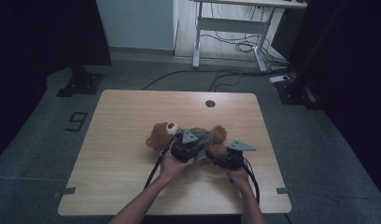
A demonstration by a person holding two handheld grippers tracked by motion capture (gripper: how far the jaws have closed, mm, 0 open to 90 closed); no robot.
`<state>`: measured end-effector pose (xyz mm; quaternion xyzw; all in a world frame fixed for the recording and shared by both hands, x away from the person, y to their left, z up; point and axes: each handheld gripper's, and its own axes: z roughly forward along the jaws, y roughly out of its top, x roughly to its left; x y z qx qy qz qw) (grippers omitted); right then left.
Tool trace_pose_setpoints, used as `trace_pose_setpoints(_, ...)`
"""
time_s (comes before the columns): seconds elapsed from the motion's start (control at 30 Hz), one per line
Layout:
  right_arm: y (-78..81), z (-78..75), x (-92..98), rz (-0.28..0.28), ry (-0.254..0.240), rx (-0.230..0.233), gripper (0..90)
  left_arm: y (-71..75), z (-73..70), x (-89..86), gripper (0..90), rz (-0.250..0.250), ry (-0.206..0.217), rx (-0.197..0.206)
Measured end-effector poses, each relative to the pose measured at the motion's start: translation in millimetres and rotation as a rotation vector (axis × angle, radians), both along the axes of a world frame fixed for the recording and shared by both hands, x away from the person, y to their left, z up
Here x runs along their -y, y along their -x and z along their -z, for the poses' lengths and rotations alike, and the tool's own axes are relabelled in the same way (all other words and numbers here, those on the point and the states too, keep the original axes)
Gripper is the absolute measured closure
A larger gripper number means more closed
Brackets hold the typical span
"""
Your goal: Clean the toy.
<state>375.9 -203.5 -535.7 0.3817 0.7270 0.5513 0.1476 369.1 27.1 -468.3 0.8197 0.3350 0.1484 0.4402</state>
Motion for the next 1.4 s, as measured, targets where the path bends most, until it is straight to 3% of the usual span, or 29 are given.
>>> trace_pose_setpoints(0.23, -1.1, -0.7, 5.1, 0.017, -0.008, 0.001, 42.0, 0.6, -2.3, -44.1, 79.8, -0.103, -0.041, 0.021)
trace_pose_setpoints(0.4, -1.7, -1.2, 7.1, 0.019, -0.020, 0.004, 40.8, -2.7, 1.7, -77.9, 79.6, -0.148, 0.003, -0.008)
trace_pose_setpoints(0.6, -0.7, -3.5, 10.2, 0.034, -0.027, -0.009, 37.9, 2.1, -0.9, -101.3, 79.4, -0.198, 0.019, 0.013)
trace_pose_setpoints(0.73, 5.4, -6.3, 15.0, 0.022, -0.035, -0.021, 37.6, 1.4, 7.1, -104.1, 79.3, -0.198, 0.022, -0.006)
trace_pose_setpoints(0.93, 19.4, -8.4, 25.4, -0.005, -0.033, -0.043, 40.7, -3.9, 17.7, -106.2, 79.3, -0.202, 0.062, -0.046)
trace_pose_setpoints(1.13, 23.6, -10.0, 28.1, -0.058, -0.026, -0.070, 39.8, -4.4, 18.8, -104.8, 79.3, -0.211, 0.048, -0.050)
trace_pose_setpoints(1.2, 26.2, -11.2, 28.1, -0.081, 0.004, -0.075, 38.8, -5.8, 20.7, -104.1, 79.3, -0.213, 0.047, -0.055)
trace_pose_setpoints(1.4, 25.5, -6.8, 30.5, -0.079, 0.016, -0.081, 51.6, -7.5, 19.7, -105.7, 79.2, -0.215, 0.077, -0.073)
